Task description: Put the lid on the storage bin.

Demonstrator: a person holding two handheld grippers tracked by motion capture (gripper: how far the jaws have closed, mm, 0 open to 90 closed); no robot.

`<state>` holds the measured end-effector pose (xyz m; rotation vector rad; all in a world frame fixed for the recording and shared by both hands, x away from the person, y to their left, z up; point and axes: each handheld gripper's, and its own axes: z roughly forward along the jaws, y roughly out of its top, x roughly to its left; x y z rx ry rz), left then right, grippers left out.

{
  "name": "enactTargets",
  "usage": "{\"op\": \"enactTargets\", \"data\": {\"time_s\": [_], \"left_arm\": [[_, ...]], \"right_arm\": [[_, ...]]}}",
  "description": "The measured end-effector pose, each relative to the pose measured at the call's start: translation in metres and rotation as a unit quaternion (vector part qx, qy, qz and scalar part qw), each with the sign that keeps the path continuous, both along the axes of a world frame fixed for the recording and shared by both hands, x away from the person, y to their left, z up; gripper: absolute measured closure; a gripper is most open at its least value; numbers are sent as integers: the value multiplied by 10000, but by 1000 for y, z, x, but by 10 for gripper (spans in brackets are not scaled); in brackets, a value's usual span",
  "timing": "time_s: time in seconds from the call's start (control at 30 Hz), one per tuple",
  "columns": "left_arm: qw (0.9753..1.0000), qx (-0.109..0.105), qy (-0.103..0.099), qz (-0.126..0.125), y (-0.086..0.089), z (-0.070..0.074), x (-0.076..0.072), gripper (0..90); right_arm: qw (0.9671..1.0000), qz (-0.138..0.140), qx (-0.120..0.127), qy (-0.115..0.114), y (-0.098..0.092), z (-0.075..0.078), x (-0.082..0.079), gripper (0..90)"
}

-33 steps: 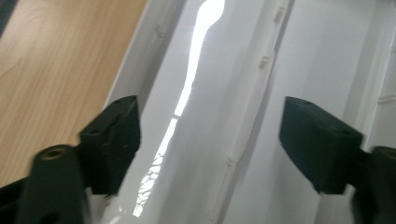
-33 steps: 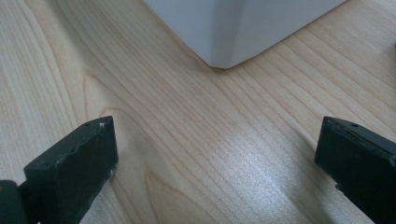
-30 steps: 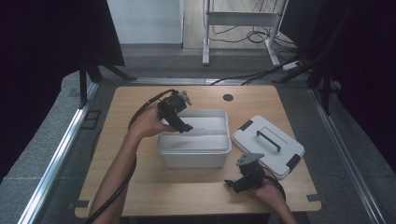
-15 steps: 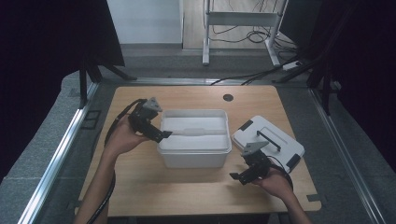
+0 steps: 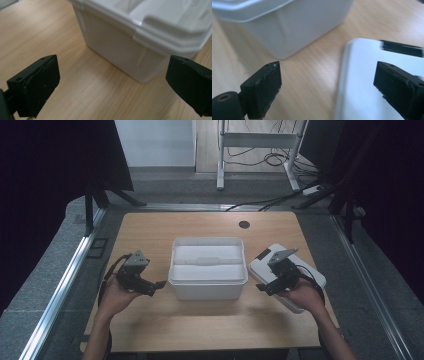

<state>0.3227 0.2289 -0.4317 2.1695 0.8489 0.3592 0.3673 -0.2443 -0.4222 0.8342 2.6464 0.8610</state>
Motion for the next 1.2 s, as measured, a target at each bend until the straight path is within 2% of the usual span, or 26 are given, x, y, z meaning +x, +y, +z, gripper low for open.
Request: {"op": "enactTargets", "data": {"time_s": [0.07, 0.2, 0.33, 0.37, 0.43, 0.53, 0.6, 0.67, 0.73, 0.77, 0.83, 0.93, 1.0, 1.1, 1.2], "left_arm": [[9999, -88, 32, 60, 1, -13, -7, 0], [9998, -117, 43, 159, 1, -34, -17, 0], [9995, -188, 34, 237, -2, -52, -26, 0], [9995, -182, 33, 243, -2, -55, -27, 0], [9995, -180, 91, 262, -4, -64, -29, 0], [9993, -164, 183, 288, -7, -77, -31, 0], [9991, 5, 305, 278, -10, -85, -30, 0], [9986, 201, 392, 286, -14, -89, -29, 0], [9984, 301, 392, 272, -16, -89, -29, 0], [9980, 360, 452, 249, -18, -90, -29, 0], [9980, 350, 466, 251, -18, -90, -29, 0], [9980, 345, 471, 253, -18, -90, -29, 0], [9980, 343, 471, 250, -18, -90, -29, 0], [9980, 341, 475, 245, -18, -90, -29, 0], [9980, 345, 477, 249, -18, -90, -29, 0]], "right_arm": [[10000, -69, -70, 5, -4, 3, 7, 76], [9988, -332, -354, 33, -14, 5, 24, 80], [9956, -616, -699, 123, -26, 0, 40, 135], [9939, -703, -834, 152, -29, -3, 44, 140], [9920, -780, -972, 183, -34, -7, 50, 205], [9887, -894, -1139, 377, -39, -12, 57, 321], [9863, -910, -1301, 441, -41, -14, 61, 401], [9848, -891, -1395, 528, -43, -16, 65, 495], [9831, -846, -1467, 688, -44, -17, 68, 638], [9821, -817, -1525, 740, -45, -18, 69, 700], [9796, -768, -1616, 919, -45, -18, 72, 814], [9770, -768, -1761, 924, -47, -16, 75, 837], [9767, -699, -1771, 993, -49, -13, 76, 838], [9783, -597, -1720, 991, -53, -8, 75, 838], [9812, -360, -1627, 974, -57, 0, 72, 838]]}}
